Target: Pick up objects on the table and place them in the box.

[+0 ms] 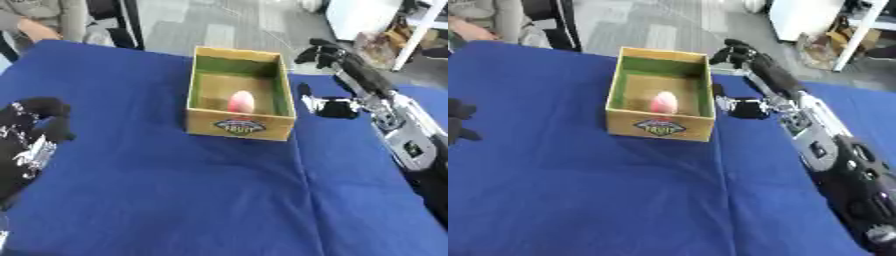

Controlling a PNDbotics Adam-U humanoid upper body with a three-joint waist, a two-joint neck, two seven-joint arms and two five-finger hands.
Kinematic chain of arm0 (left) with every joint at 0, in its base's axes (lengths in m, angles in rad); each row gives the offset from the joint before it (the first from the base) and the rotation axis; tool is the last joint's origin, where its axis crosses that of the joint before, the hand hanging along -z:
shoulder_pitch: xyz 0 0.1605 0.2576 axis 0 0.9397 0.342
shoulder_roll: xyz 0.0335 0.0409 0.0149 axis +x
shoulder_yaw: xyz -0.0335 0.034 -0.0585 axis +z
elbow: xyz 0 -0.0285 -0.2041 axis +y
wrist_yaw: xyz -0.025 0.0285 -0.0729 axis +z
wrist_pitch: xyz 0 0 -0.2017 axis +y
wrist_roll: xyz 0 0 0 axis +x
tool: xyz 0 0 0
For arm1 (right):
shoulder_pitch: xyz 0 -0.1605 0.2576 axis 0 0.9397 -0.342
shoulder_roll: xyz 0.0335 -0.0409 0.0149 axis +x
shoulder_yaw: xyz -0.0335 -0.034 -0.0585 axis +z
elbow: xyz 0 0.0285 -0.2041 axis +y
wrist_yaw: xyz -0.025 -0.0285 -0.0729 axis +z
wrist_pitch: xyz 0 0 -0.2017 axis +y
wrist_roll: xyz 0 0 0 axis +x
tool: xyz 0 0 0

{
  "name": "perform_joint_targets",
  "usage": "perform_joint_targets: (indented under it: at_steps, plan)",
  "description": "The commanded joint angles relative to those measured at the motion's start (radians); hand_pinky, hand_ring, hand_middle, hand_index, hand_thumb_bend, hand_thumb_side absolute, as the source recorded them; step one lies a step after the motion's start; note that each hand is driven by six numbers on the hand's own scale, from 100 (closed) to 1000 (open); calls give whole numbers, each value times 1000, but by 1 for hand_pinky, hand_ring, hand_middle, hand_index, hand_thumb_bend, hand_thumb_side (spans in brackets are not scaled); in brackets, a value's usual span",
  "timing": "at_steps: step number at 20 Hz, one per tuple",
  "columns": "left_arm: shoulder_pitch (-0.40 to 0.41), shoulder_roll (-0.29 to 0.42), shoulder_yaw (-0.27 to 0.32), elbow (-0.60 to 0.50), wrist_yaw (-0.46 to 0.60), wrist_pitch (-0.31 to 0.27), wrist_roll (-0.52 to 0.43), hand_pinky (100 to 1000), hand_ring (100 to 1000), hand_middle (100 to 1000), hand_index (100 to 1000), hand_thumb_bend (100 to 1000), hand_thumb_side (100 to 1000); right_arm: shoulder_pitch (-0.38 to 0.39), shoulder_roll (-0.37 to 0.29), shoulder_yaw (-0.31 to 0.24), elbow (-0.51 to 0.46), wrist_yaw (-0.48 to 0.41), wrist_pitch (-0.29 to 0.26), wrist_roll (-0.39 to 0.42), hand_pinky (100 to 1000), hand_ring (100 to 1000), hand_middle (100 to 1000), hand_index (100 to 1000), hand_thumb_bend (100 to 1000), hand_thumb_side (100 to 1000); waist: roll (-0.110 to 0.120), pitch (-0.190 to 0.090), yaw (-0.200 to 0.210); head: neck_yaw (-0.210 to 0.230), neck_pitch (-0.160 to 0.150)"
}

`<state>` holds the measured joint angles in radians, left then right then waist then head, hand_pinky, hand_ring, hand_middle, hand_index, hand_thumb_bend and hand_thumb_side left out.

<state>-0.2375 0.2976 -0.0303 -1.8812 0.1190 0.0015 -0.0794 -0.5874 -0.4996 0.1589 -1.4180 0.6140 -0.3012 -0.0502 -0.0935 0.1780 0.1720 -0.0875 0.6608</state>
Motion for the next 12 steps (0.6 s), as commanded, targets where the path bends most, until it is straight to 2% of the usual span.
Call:
perform_joint_targets:
  at_steps: [1,6,9,12]
  plan:
    - [1,0,19,-4,-13,-1,16,571,802,574,720,408,400,43,20,-36,-103,-59,50,-35,668,1000,753,794,100,206,7,-19,-13,24,16]
    - [23,-6,28,4,-24,-2,24,572,806,579,719,408,403,166,93,-101,-231,-138,129,-67,652,1000,727,779,100,236,16,-26,-57,34,45]
    - [33,-10,32,9,-29,-1,26,573,813,586,718,409,408,220,125,-118,-309,-186,178,-63,650,1000,724,779,100,278,17,-30,-75,37,59]
    - [37,-15,33,14,-34,-1,28,575,818,591,717,408,410,256,146,-127,-366,-235,223,-40,651,1000,723,777,100,282,16,-29,-85,42,69]
